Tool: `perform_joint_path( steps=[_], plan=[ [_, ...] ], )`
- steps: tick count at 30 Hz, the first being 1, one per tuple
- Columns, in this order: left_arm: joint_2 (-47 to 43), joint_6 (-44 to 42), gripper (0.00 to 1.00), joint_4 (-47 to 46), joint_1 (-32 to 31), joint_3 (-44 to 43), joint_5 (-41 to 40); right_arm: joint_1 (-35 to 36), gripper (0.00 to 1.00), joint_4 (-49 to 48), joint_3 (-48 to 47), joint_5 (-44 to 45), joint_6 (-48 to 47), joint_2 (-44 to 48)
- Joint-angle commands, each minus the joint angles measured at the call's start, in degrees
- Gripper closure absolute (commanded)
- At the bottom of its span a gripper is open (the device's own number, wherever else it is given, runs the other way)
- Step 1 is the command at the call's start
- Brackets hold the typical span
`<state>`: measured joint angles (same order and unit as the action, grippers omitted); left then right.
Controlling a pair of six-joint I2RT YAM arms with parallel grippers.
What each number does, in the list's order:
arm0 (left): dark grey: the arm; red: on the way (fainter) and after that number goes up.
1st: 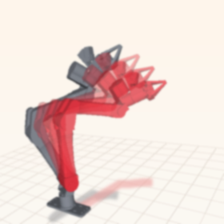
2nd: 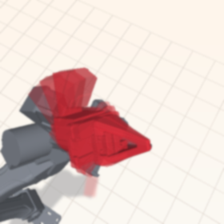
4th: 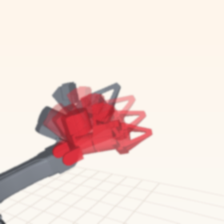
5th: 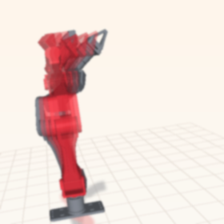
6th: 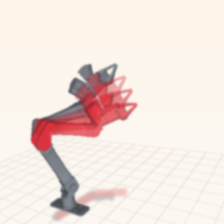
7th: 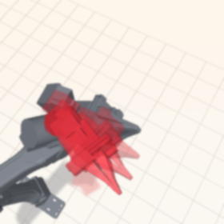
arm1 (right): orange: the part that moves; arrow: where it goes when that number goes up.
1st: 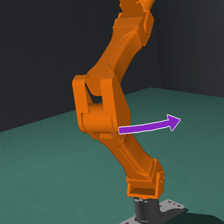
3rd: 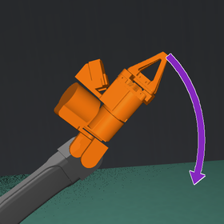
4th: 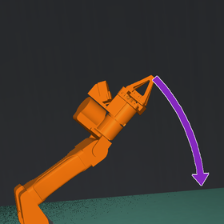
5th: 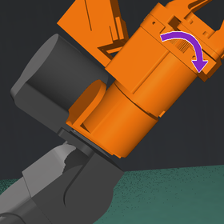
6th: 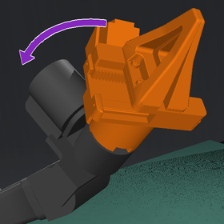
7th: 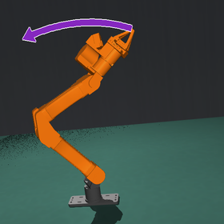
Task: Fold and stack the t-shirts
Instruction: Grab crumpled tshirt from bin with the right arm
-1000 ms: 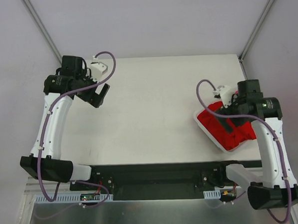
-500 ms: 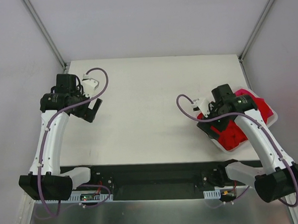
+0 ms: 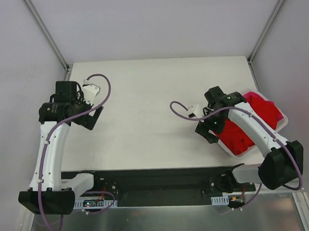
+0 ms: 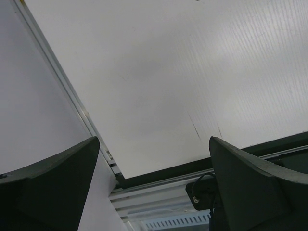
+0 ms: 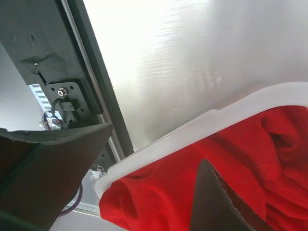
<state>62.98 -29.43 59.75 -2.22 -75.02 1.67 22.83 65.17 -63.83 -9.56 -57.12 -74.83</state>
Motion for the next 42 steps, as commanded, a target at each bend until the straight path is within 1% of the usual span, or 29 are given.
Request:
perform_joint_path(
  steps=[1, 4, 7, 9, 10, 11, 13, 14, 17, 20, 25, 30, 32, 35, 36, 42],
  plan=[
    [-1.6, 0.0, 0.01, 2.9, -0.1, -1.0, -1.4, 0.2, 0.17, -3.6, 1.4, 4.4, -1.2, -1.7],
    [-2.1, 0.3, 0.01, 3.8, -0.1, -1.2, -1.2, -0.4, 0.17, -5.8, 1.3, 6.0, -0.4, -3.9],
    [-2.9, 0.2, 0.01, 4.1, -0.1, -1.1, -1.4, -0.9, 0.21, -6.4, 0.9, 6.5, 1.7, -6.7],
    [-3.2, 0.1, 0.01, 4.5, 0.0, -1.0, -1.4, -0.9, 0.31, -6.1, 0.7, 6.5, 2.0, -8.0],
    [-3.5, 0.1, 0.01, 4.5, 0.0, -1.0, -1.3, -0.9, 0.38, -6.0, 0.5, 5.9, 2.1, -8.6],
    [-3.7, 0.1, 0.01, 4.6, 0.1, -0.9, -1.4, -0.9, 0.58, -6.0, -0.2, 5.3, 2.2, -9.2],
    [-3.7, 0.2, 0.01, 4.8, 0.3, -0.9, -1.4, -0.9, 0.84, -5.0, -1.4, 3.9, 2.7, -9.9],
    [-3.8, 0.3, 0.01, 4.8, 0.4, -1.0, -1.4, -0.9, 0.98, -4.2, -2.3, 3.3, 2.5, -11.1],
    [-4.0, 0.4, 0.01, 4.9, 0.7, -1.0, -1.4, -0.8, 0.99, -2.0, -4.5, 1.9, 2.1, -12.1],
    [-3.9, 0.8, 0.01, 4.8, 1.1, -1.0, -1.3, -0.2, 0.99, -1.1, -7.0, -1.0, 1.1, -11.0],
    [-3.7, 0.6, 0.01, 4.7, 1.4, -1.3, -1.4, 4.2, 0.99, 1.2, -11.7, -4.1, 0.3, -9.7],
    [-3.2, 0.5, 0.01, 4.8, 1.5, -1.4, -1.4, 10.7, 0.99, 3.2, -13.4, -5.6, 0.7, -9.1],
    [-2.9, 0.6, 0.01, 4.7, 1.6, -2.2, -1.4, 13.0, 0.99, 2.1, -12.9, -5.6, 1.2, -7.9],
    [-1.3, 0.8, 0.00, 4.5, 1.8, -4.3, -1.4, 19.1, 0.99, -0.8, -12.3, -5.8, 3.2, -7.4],
    [-0.3, 0.9, 0.01, 4.5, 1.8, -5.0, -1.4, 20.1, 0.99, -1.6, -12.3, -5.6, 4.7, -7.8],
    [1.4, 0.6, 0.01, 5.3, 1.9, -10.2, -1.4, 24.7, 0.99, -4.5, -17.6, -6.2, 7.5, -14.3]
  ],
)
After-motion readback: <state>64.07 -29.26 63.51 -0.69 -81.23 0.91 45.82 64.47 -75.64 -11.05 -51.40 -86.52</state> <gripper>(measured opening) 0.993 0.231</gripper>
